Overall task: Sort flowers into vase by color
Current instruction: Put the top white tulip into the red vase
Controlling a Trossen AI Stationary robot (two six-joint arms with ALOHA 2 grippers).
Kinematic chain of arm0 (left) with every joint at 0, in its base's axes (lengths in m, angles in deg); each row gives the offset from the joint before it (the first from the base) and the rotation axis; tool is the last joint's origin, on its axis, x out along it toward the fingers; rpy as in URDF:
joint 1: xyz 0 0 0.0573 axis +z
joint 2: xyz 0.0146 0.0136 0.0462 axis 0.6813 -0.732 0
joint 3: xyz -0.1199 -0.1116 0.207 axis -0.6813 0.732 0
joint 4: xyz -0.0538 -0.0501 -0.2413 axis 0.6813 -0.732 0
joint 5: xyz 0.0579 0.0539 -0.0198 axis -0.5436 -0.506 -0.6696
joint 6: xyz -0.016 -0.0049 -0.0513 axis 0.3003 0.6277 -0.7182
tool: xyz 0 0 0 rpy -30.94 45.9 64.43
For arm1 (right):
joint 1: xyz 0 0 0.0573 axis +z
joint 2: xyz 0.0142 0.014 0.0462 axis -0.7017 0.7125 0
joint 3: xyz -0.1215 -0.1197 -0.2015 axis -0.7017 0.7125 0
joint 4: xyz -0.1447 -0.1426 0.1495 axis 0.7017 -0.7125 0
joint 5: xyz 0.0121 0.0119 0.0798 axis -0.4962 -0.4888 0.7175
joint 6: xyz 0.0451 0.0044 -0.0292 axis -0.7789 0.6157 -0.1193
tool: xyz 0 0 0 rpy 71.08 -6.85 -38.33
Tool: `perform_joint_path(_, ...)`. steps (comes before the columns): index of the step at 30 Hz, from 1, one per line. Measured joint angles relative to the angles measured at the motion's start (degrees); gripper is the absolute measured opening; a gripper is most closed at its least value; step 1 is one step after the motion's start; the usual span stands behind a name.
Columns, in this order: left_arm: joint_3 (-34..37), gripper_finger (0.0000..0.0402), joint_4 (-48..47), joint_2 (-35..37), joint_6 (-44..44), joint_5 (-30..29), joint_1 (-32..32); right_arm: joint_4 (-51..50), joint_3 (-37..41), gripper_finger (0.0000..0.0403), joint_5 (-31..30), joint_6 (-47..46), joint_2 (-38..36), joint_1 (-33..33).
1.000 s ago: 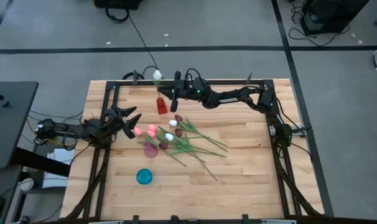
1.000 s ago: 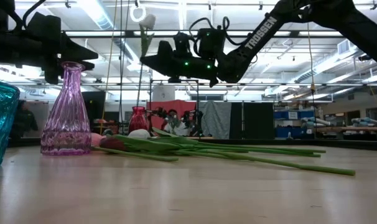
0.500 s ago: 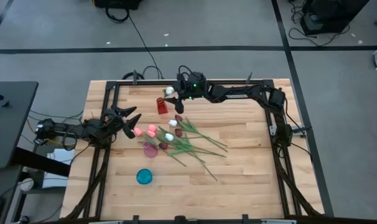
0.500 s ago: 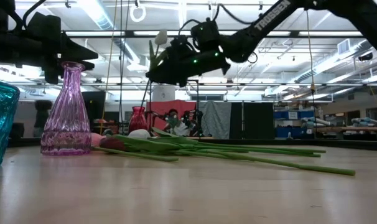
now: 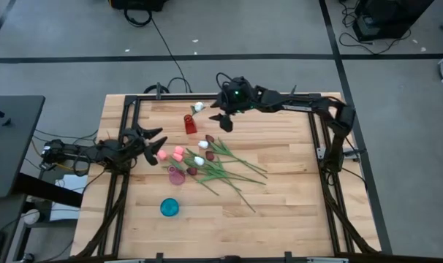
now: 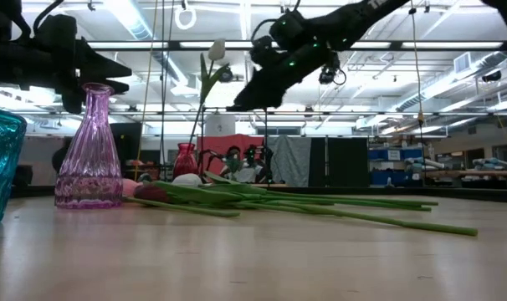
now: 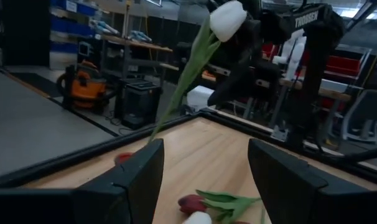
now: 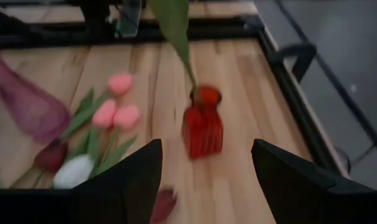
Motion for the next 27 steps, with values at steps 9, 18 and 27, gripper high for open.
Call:
perform_joint_path(9,0.0,0.0239,-1.33,0.0,-2.71,1.84,0.0,-1.3,15.01,0.0256,-10.24,-7.75,-4.46,10.59)
perform_joint_path(18,0.0,0.0239,-0.45,0.0,-4.58,1.9,0.0,-7.34,17.28,0.0213,-21.99,-11.06,-4.67,19.9)
perform_joint_path(27,0.0,0.0239,-1.19,-0.31,-6.14,5.03,0.0,-7.4,17.27,0.017,-21.15,-10.55,1.06,17.59)
